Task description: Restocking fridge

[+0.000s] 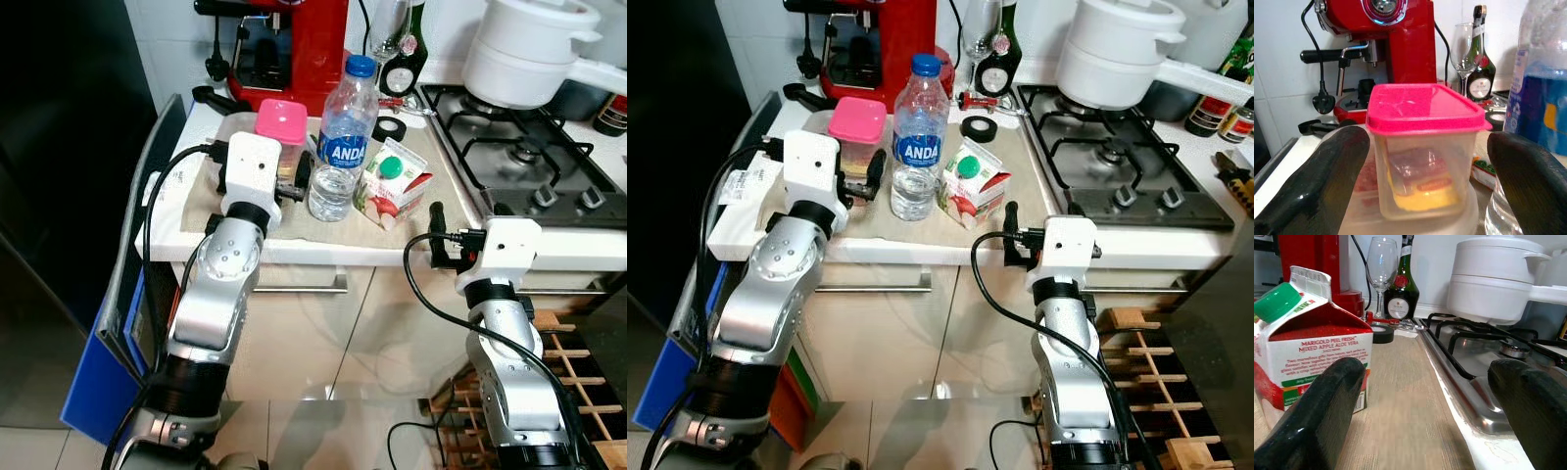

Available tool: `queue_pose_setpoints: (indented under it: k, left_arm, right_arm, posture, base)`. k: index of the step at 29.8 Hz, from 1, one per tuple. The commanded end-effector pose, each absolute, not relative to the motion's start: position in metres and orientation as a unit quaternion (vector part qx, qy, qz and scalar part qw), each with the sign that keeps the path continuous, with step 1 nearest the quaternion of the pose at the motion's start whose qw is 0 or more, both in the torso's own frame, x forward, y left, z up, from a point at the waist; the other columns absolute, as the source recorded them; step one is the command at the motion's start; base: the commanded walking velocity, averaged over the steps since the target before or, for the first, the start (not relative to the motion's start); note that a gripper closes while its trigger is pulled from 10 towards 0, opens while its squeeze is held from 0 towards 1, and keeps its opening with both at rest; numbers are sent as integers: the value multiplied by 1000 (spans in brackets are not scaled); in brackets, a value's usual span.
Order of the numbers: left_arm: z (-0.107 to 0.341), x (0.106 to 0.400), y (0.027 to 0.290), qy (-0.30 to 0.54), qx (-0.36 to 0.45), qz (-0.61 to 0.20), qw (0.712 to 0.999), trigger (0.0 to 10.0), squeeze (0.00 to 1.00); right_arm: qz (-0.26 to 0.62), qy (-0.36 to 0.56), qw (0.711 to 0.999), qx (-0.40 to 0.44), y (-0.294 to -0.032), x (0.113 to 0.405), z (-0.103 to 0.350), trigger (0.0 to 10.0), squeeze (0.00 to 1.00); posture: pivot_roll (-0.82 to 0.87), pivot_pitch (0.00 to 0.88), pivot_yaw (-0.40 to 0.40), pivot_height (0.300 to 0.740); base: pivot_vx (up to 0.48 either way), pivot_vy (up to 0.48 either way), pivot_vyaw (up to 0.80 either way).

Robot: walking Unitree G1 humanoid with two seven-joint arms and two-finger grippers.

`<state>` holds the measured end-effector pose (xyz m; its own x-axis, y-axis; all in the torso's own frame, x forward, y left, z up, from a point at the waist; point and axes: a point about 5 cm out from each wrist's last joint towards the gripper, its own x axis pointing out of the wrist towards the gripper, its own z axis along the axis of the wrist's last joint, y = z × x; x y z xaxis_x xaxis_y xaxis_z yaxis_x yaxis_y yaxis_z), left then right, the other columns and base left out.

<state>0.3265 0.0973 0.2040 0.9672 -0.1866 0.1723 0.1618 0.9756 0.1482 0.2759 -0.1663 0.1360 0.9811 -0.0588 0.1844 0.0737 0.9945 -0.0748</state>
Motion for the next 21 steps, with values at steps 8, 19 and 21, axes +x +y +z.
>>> queue_pose_setpoints:
  k: [8, 19, 21]
  left_arm:
    - [197, 333, 84, -65, 62, -100, 991, 10000, 0]
    - [199, 351, 90, -62, 74, -81, 992, 10000, 0]
    - [198, 353, 91, -62, 75, -81, 992, 10000, 0]
  right_arm:
    - [-39, -93, 994, -46, -168, 274, 139, 10000, 0]
    - [-41, -92, 994, -46, -168, 274, 139, 10000, 0]
    - [-41, -92, 994, -46, -168, 274, 139, 10000, 0]
  posture:
    - [50, 20, -24, 740]
    - [43, 23, -25, 740]
    - [43, 24, -25, 740]
  base:
    - [0, 0, 0]
    - [0, 0, 0]
    - [0, 0, 0]
